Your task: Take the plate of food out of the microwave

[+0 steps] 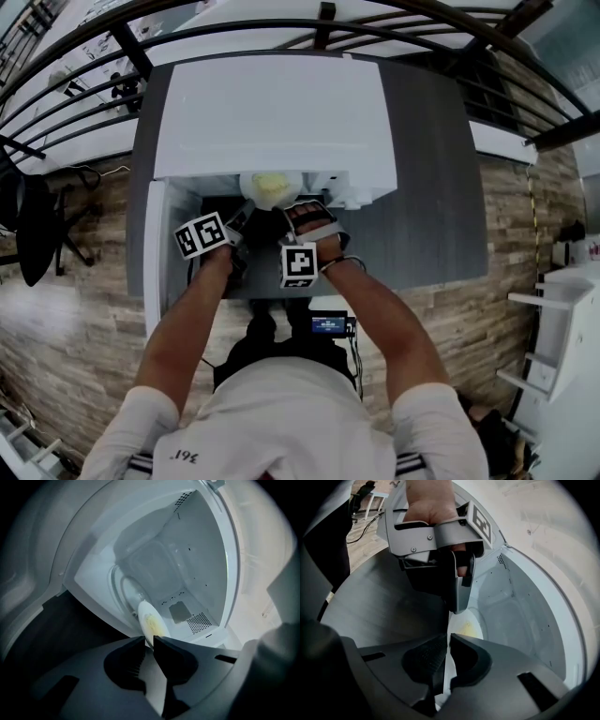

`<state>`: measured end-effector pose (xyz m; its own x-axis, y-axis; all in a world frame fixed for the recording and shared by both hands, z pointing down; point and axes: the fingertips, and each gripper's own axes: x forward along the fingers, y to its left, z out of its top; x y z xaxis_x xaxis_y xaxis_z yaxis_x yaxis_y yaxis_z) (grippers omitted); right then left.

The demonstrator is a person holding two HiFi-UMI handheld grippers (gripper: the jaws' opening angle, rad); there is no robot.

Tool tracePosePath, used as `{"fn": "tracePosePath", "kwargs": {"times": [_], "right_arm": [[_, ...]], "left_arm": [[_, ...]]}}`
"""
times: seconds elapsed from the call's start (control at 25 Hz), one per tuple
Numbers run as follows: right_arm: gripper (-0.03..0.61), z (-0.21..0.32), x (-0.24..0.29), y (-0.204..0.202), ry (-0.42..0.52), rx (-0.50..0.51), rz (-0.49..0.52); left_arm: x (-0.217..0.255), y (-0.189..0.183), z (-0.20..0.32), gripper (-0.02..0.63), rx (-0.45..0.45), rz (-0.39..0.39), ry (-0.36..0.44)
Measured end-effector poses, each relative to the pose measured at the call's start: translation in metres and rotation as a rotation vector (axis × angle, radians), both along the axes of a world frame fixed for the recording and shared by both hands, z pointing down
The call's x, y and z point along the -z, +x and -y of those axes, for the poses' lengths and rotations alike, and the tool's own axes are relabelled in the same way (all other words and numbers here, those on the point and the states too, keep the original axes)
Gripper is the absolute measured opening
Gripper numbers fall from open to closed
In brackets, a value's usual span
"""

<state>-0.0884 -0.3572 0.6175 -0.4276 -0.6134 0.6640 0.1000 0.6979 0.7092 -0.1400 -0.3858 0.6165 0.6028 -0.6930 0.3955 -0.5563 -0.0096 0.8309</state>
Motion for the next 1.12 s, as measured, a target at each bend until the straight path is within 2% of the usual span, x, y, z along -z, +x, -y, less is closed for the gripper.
{"fn": "tracePosePath", "kwargs": {"times": [0.24, 0.32, 0.44, 0.56, 0.64, 0.8, 0.92, 1.12], "right_arm": [[0.025, -0.004, -0.007, 0.006, -0.057, -0.06, 0.046], [0.049, -0.002, -0.005, 0.009, -0.07, -0.092, 0.073], [0.052, 0.003, 0.001, 0.015, -0.093, -0.149, 0.13], [0.058, 0.003, 0.005, 0.023, -0.162, -0.245, 0.218], [0.058, 0.001, 0.01, 0.032, -0.241, -0.361, 0.334], [0.058, -0.006, 0.009, 0.061, -0.45, -0.674, 0.63], [0.094, -0.001, -0.008, 0.082, -0.605, -0.889, 0.828], [0.108, 0.023, -0.019, 0.097, -0.903, -1.188, 1.29]], "left_arm": [[0.001, 0.001, 0.001, 0.035, 0.022, -0.043, -0.023], [0.0, 0.001, 0.0, 0.027, 0.027, -0.042, -0.03], [-0.003, 0.0, 0.0, 0.021, 0.032, -0.046, -0.047], [-0.006, -0.001, -0.001, 0.021, 0.054, -0.074, -0.073], [-0.007, -0.001, -0.001, 0.02, 0.068, -0.094, -0.087], [-0.005, 0.0, 0.002, 0.02, 0.071, -0.113, -0.095], [-0.006, -0.001, 0.002, 0.02, 0.069, -0.111, -0.093], [-0.006, 0.001, 0.0, 0.02, 0.059, -0.108, -0.093]]}}
